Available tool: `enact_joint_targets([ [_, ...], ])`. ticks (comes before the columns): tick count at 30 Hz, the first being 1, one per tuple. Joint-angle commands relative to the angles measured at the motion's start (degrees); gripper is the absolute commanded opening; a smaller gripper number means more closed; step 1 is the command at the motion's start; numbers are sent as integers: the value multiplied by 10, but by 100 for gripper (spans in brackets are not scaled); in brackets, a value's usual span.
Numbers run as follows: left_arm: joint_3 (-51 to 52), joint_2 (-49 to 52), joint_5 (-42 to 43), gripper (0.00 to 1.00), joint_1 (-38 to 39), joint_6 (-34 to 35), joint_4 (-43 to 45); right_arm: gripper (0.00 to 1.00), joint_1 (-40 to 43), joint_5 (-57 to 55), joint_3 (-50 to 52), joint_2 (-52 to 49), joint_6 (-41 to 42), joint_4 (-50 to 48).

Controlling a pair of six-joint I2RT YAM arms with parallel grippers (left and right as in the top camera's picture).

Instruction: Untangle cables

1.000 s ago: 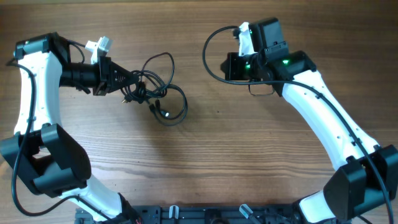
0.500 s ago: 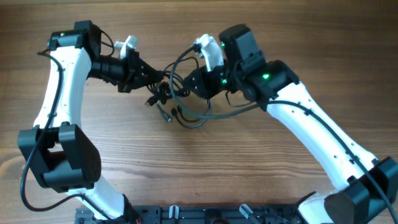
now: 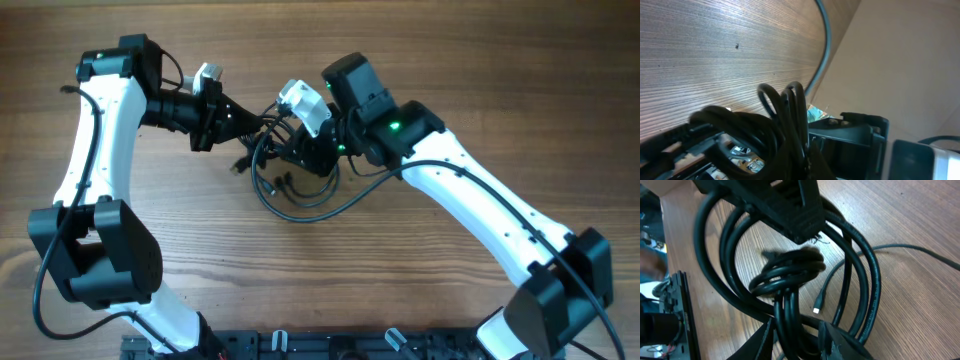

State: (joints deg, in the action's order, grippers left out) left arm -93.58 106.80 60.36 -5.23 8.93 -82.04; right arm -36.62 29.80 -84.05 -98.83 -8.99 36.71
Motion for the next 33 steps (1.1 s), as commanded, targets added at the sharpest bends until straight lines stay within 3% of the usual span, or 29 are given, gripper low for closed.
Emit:
enact_joint_targets([
  [1,-2,-18,33,4,2,6,-2,32,-2,7,-10,-13,-15,-13],
  [6,-2,-18,35,4,7,5,-3,30,-13,7,-10,-27,-13,-43],
  [13,-2,-18,50,4,8,6,-2,14,-18,0,-10,-32,-9,-29],
  [21,-2,-18,123,4,9,6,-10,23,-18,-5,-8,-49,10,-34],
  [28,-2,-18,142,4,9,6,-29,29,-18,-44,-8,-51,80,-78],
  [31,-2,-18,166,4,9,5,-28,28,-18,-60,-8,-51,123,-98],
  [33,-2,-18,165,4,9,5,-28,17,-18,-60,-8,-52,137,-103],
])
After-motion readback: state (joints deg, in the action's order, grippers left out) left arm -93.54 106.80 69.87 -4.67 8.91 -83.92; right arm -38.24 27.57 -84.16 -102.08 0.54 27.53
